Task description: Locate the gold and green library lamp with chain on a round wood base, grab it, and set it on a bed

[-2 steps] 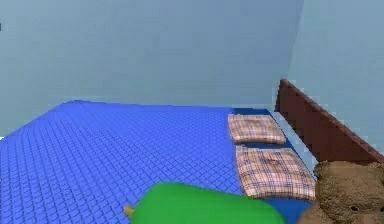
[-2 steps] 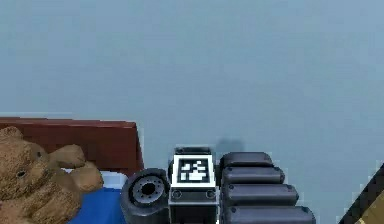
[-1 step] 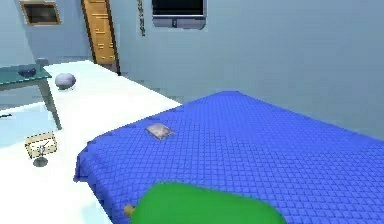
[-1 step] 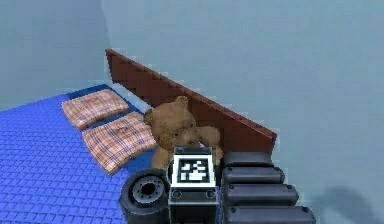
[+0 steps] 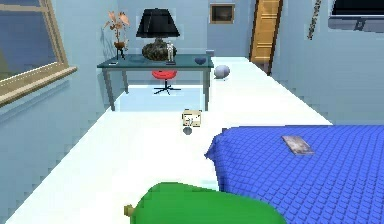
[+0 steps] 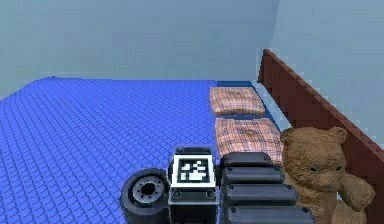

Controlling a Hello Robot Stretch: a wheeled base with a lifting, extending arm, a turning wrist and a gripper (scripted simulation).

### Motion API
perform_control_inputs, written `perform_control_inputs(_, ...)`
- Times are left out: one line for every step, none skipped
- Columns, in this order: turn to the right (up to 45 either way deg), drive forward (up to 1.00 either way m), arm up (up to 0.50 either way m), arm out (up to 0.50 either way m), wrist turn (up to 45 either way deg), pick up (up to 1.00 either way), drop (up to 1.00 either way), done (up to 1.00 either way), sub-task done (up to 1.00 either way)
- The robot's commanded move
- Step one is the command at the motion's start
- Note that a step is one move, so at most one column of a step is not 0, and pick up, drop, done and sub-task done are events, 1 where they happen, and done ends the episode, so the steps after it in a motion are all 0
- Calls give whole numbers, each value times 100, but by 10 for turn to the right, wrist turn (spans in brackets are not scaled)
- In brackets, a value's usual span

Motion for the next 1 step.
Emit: perform_control_inputs(0, 0, 0, 48, 0, 0, 0, 0, 0)
